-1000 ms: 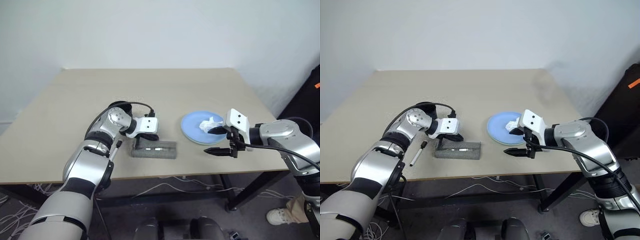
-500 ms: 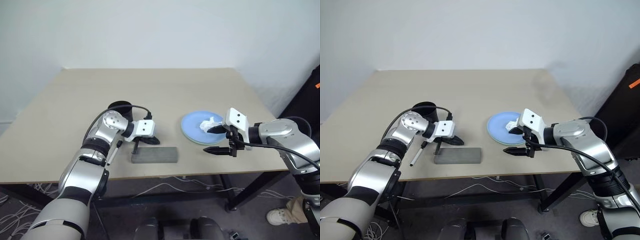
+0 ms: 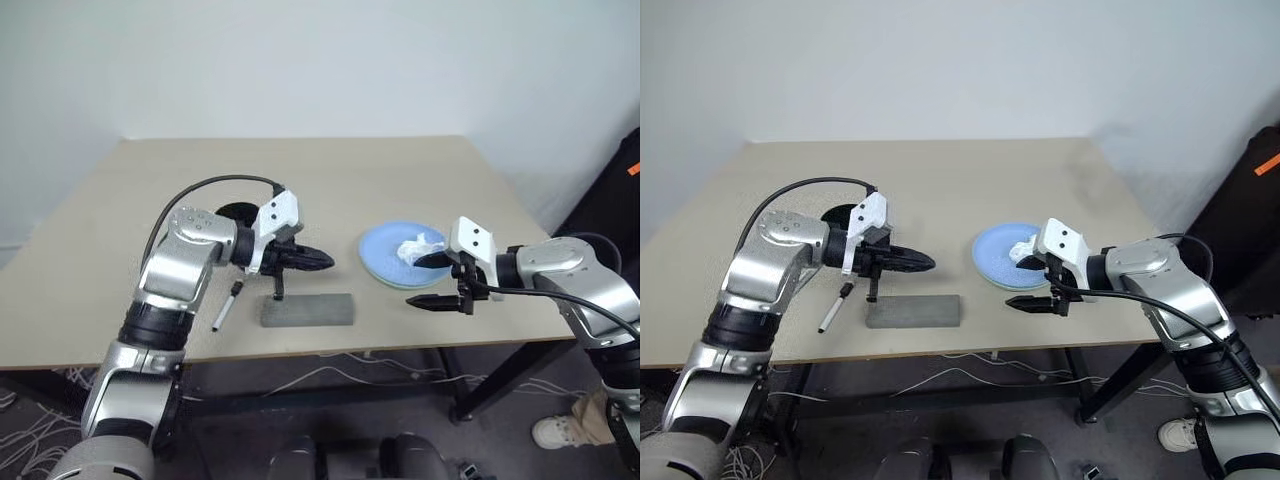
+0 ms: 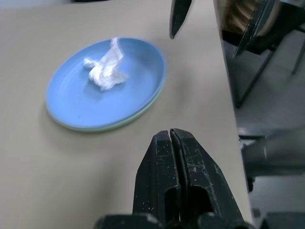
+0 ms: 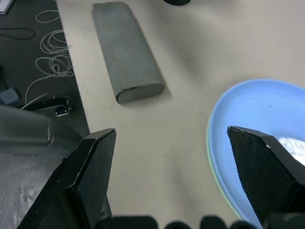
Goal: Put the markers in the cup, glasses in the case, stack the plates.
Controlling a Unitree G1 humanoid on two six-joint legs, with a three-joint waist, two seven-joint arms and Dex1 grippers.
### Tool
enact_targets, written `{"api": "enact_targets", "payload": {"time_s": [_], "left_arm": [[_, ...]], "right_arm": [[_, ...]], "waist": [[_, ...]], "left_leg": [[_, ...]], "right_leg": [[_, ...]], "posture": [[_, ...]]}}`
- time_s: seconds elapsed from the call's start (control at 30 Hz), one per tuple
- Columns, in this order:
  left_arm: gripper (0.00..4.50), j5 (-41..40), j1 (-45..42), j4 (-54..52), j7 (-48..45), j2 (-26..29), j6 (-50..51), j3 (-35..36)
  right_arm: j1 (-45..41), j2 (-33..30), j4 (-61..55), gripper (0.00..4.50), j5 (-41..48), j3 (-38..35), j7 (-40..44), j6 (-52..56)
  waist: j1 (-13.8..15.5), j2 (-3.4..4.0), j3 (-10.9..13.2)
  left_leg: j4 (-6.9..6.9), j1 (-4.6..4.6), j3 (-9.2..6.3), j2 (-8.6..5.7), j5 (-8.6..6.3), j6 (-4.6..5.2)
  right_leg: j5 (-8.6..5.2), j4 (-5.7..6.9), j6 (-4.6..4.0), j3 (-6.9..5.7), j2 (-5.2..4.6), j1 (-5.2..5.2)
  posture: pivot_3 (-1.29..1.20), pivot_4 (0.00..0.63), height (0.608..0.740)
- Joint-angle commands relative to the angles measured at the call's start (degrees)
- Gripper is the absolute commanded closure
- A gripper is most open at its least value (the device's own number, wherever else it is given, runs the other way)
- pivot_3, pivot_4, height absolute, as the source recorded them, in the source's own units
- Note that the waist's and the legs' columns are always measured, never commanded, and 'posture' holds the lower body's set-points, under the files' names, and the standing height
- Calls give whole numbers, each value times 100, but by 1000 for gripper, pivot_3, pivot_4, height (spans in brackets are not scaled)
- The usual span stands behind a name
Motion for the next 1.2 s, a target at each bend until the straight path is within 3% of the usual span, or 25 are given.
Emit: {"api": "enact_targets", "payload": {"time_s": [0.03, 0.33, 0.67, 1.2], "left_arm": [[3612, -85, 191, -697, 858, 149, 923, 417], [475, -46, 473, -1461, 2440, 437, 2519, 800], [475, 19, 1212, -1500, 3966, 223, 3513, 1197], [475, -98, 1957, -584, 4670, 1, 3026, 1054]], "right_arm": [[-178, 1, -5, 440, -24, -35, 84, -114], [-253, -65, 108, 440, -55, 45, 311, -183], [-388, -42, 285, 440, -115, 129, 477, -272], [-467, -10, 351, 440, -164, 143, 560, -309]], "waist": [[0, 0, 0], [5, -1, 0], [5, -1, 0], [23, 8, -6]], "left_leg": [[0, 0, 0, 1, 3, -3], [-9, -1, -5, -4, 6, -10], [-12, 0, -2, -6, 8, -14], [-18, 3, -4, -2, 10, -21]], "right_leg": [[0, 0, 0, 0, 0, 0], [0, 6, -1, -2, 1, -5], [0, 5, -1, -2, 2, -7], [2, 4, -5, -7, -9, -16]], "posture": [[0, 0, 737], [0, 0, 737], [0, 0, 737], [0, 0, 737]]}}
